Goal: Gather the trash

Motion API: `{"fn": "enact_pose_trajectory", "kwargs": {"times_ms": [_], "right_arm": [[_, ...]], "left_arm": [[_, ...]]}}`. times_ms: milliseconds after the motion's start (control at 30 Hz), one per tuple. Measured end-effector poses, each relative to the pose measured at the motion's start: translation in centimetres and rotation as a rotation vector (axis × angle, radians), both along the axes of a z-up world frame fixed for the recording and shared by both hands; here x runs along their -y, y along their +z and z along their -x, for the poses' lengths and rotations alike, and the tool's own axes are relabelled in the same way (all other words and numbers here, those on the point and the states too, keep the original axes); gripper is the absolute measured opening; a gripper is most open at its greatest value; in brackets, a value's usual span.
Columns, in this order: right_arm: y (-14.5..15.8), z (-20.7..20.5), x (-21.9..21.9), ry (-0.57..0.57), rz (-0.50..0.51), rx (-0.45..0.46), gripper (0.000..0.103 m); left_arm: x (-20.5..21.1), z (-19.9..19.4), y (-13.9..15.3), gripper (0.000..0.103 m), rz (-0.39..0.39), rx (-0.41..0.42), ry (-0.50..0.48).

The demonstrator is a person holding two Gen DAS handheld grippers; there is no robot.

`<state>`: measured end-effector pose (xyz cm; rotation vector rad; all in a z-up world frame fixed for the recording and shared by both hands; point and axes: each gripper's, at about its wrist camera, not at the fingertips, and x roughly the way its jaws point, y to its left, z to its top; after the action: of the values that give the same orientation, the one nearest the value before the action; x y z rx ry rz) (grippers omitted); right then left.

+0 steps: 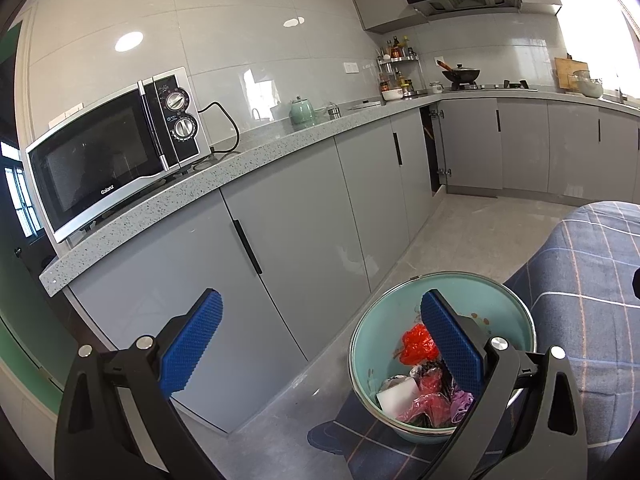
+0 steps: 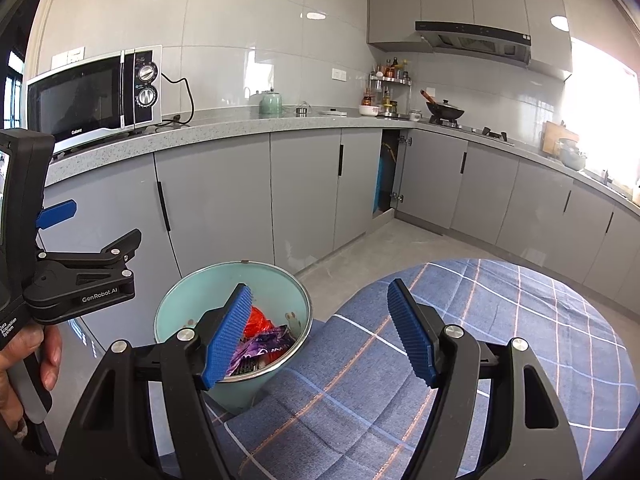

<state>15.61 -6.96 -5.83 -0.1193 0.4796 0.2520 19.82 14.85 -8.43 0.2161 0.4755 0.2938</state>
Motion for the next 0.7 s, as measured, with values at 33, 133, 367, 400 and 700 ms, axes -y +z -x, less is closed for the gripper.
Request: {"fn": "enact_pose_trajectory", "kwargs": {"times_ms": [33, 133, 367, 400, 700], "right_arm": [[0.03, 0.01, -0.01, 0.000, 0.000, 0.001, 0.070], [0.11, 0.04, -0.08, 0.001, 0.003, 0.002, 0.070], [0.17, 0.02, -0.13, 0.001, 0.002, 0.004, 0.070], [0.17, 0.02, -0.14, 0.000, 0.002, 0.004, 0.070], [0.18, 0.03, -0.18, 0.001, -0.001, 0.003, 0.071]], "left_arm": [[0.01, 0.01, 0.02, 0.098, 0.000, 0.001, -0.001], [-0.05, 0.01, 0.04, 0.098, 0.000, 0.001, -0.002], [-0.13, -0.04, 0.08, 0.098, 0.000, 0.001, 0.002], [-0.12, -0.05, 0.07, 0.098, 0.000, 0.001, 0.001], [0.00, -0.07, -0.11, 0.098, -0.007, -0.004, -0.003]]}}
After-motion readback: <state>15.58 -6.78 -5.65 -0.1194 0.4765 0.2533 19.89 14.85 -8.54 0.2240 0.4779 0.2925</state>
